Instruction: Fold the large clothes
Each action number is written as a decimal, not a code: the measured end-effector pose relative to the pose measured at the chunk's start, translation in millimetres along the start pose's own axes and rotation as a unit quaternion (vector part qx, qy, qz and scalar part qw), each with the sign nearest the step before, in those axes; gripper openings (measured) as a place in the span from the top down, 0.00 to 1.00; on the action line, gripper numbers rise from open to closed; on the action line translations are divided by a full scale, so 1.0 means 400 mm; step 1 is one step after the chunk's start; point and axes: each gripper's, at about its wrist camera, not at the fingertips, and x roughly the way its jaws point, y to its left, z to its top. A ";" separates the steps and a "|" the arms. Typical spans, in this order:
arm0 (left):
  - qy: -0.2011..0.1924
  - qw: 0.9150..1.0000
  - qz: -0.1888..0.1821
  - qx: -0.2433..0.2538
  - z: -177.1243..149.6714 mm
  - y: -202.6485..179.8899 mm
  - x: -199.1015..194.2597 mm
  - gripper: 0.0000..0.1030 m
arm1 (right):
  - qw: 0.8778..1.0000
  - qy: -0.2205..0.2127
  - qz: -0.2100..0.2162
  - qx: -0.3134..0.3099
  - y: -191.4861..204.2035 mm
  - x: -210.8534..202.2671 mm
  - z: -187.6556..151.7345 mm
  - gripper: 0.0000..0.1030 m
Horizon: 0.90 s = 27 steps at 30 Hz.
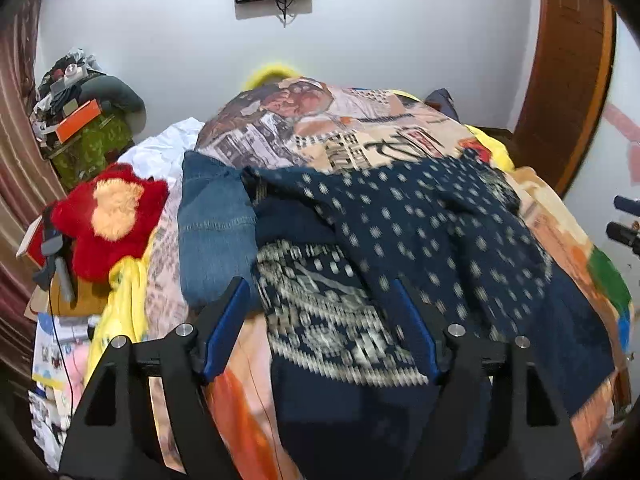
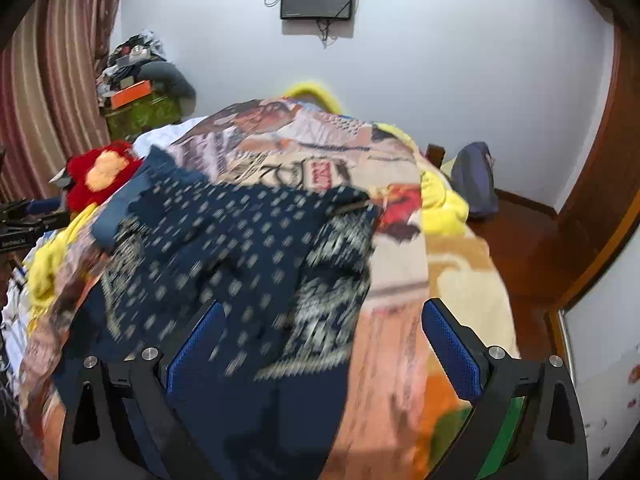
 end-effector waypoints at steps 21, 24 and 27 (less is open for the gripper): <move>0.179 0.962 -0.112 -0.171 -0.462 0.042 0.078 0.25 | 0.977 0.130 0.114 0.128 0.069 -0.046 -0.379 0.21; 0.182 0.947 -0.151 -0.217 -0.474 0.058 0.091 0.27 | 0.972 0.138 0.119 0.146 0.060 -0.031 -0.400 0.30; 0.179 0.931 -0.191 -0.253 -0.481 0.060 0.103 0.42 | 0.973 0.129 0.122 0.149 0.063 -0.031 -0.405 0.43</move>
